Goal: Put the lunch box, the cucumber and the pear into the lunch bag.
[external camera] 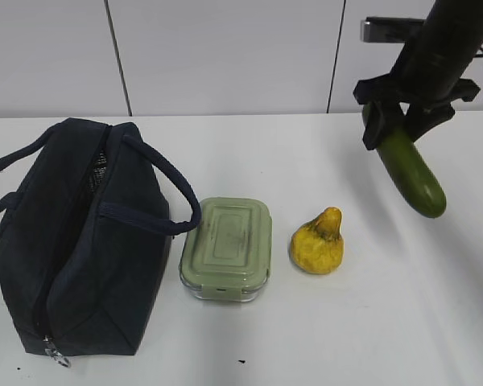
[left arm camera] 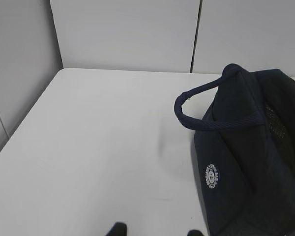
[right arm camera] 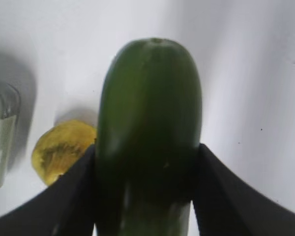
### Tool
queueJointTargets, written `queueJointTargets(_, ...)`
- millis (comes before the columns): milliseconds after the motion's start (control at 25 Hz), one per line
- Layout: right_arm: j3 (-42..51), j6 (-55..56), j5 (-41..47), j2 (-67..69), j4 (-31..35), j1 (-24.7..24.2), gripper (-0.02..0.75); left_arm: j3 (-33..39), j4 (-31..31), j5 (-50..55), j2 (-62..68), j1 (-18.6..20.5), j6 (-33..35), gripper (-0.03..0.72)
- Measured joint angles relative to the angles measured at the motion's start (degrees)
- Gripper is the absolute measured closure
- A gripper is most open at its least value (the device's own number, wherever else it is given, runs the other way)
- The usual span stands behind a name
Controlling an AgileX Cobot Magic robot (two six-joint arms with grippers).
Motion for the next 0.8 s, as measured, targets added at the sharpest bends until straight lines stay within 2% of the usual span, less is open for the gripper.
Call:
queueJointTargets(120, 0.00, 0.00, 0.00, -2.97, 2.36, 0.00, 0.346, 0.00, -0.69, 0.00, 0.08, 0.00, 0.00, 0.450)
queueJointTargets(240, 0.00, -0.11, 0.25, -5.29, 5.10, 0.00, 0.346, 0.00, -6.61, 0.00, 2.56, 0.00, 2.89, 0.450)
queueJointTargets(360, 0.00, -0.65, 0.46, -7.03, 8.45, 0.00, 0.346, 0.00, -11.93, 0.00, 7.91, 0.00, 6.66, 0.450)
queueJointTargets(560, 0.00, -3.33, 0.94, -8.73, 16.70, 0.00, 0.346, -0.06, -15.26, -1.85, 19.42, -0.36, 7.56, 0.447)
queueJointTargets(720, 0.00, -5.40, 0.94, -8.84, 21.52, 0.09, 0.346, -1.62, -26.13, -10.34, 28.71, -0.37, 10.86, 0.425)
queueJointTargets(800, 0.00, -5.82, 0.94, -8.84, 22.42, 0.19, 0.346, -2.59, -29.10, -12.75, 33.50, -0.43, 13.83, 0.399)
